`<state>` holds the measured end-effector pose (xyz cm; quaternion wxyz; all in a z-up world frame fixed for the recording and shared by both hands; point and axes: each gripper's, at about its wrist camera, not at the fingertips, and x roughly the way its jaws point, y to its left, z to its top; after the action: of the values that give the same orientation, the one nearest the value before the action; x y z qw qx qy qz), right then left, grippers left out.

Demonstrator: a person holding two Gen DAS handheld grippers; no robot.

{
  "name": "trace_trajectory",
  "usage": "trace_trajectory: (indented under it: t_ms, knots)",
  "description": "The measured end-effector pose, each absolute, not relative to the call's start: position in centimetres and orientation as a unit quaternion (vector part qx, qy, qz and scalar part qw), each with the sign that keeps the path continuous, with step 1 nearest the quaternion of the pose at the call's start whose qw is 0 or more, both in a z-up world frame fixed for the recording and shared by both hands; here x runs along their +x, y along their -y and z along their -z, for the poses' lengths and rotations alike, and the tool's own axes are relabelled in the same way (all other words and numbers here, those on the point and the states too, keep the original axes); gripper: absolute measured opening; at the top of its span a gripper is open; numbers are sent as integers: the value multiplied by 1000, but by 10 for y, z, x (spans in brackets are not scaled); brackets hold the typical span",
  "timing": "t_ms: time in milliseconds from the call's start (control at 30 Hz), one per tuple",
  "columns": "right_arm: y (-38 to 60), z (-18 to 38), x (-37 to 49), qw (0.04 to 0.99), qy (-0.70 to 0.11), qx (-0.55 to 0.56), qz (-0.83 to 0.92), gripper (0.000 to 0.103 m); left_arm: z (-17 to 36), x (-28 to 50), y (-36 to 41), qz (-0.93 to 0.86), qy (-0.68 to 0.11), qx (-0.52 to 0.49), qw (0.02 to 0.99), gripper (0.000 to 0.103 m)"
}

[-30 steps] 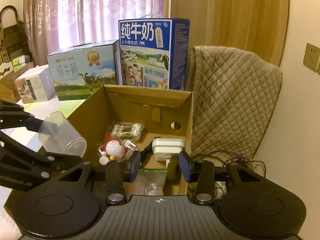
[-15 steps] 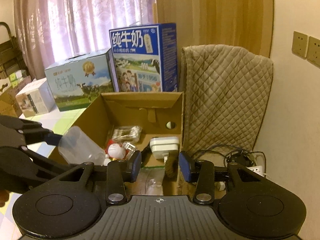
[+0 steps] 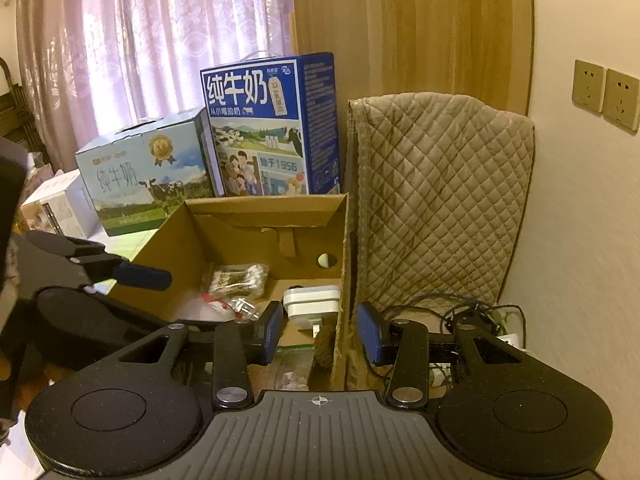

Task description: Organize objects

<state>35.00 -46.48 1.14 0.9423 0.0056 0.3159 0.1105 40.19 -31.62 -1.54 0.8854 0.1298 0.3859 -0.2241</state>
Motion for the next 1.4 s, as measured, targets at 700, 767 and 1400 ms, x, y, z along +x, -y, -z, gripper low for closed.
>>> trace_trajectory:
  t_ms: [700, 767, 1400]
  knots:
    - [451, -12, 335, 935, -323, 13, -147, 40, -9, 382, 267, 178, -395, 97, 896, 99]
    - [449, -11, 332, 933, -326, 13, -152, 40, -11, 376, 264, 172, -396, 96, 897, 100]
    - [432, -9, 288, 923, -349, 41, -155, 63, -30, 320, 223, 140, -376, 76, 913, 102]
